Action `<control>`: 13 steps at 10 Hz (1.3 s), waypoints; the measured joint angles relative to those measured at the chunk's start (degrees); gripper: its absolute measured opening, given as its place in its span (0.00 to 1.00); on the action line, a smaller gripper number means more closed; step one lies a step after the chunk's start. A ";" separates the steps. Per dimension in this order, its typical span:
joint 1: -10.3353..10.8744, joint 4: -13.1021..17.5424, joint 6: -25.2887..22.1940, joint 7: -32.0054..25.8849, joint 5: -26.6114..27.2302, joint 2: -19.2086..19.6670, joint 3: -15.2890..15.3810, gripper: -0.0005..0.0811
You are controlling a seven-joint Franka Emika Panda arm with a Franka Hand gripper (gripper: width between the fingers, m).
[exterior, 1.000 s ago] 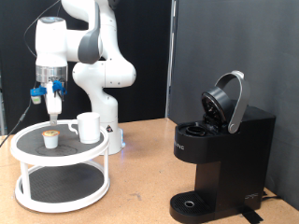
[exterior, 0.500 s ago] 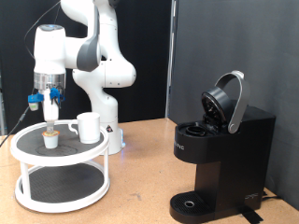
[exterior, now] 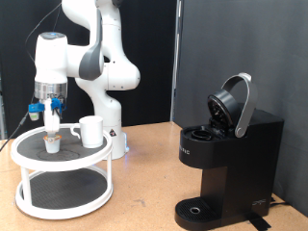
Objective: Make a cup of coffee with the keurig machine
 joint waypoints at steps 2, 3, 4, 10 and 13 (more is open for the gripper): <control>0.00 -1.36 1.29 0.27 -0.32 0.33 0.09 0.91; 0.00 -2.53 2.24 1.07 -0.72 0.38 0.38 0.91; 0.00 -3.50 2.76 2.36 -0.86 0.45 0.95 0.91; 0.39 -7.64 4.95 8.04 -0.89 0.60 5.75 0.38; 0.95 -8.00 5.62 9.43 -0.78 0.60 7.38 0.05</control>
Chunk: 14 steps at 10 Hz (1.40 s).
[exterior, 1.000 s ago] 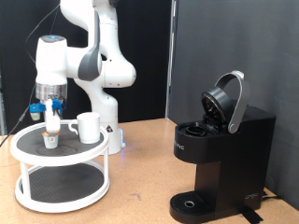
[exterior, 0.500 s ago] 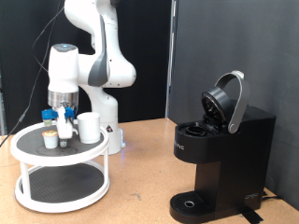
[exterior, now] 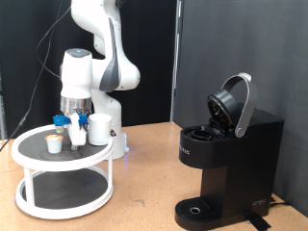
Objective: Make a cup of coffee with the keurig machine
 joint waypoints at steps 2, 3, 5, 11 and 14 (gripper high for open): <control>0.70 -0.06 0.04 0.21 0.32 0.00 0.35 0.02; 1.00 -0.09 0.06 0.52 0.49 0.00 0.61 0.02; 1.75 -0.14 0.06 1.47 0.70 0.00 0.94 0.01; 4.48 -0.01 -0.21 2.46 4.95 0.00 0.86 0.55; 6.65 0.38 -2.01 1.24 10.17 -0.02 0.55 0.87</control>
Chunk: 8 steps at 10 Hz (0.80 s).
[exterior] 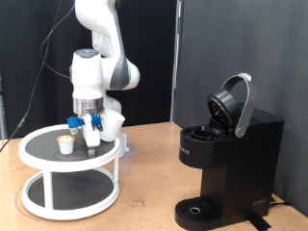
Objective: Make a cup of coffee with the keurig machine
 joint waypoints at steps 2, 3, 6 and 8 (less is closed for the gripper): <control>0.69 0.05 -0.35 -0.44 1.57 -0.01 -0.02 0.90; 1.01 0.07 -0.48 -0.64 2.27 -0.02 -0.02 0.90; 1.58 1.49 -3.51 -1.50 4.59 -0.44 -0.36 0.91; 0.43 6.16 -11.04 -1.81 4.21 -2.34 -0.88 0.91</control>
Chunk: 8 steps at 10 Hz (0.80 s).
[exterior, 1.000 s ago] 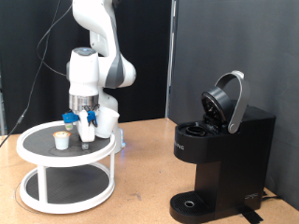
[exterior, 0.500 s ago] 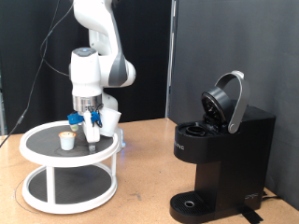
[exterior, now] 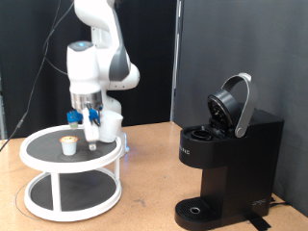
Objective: Make a cup of coffee with the keurig machine
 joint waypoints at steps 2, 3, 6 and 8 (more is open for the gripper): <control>-0.91 2.99 -5.16 -0.70 -0.23 -2.06 -0.13 0.91; -1.16 4.45 -7.28 -1.24 -0.23 -3.05 -0.40 0.91; -1.67 9.33 -14.76 -3.34 -0.33 -5.41 -0.98 0.91; -1.79 10.48 -17.03 -4.11 -0.34 -5.71 -1.07 0.91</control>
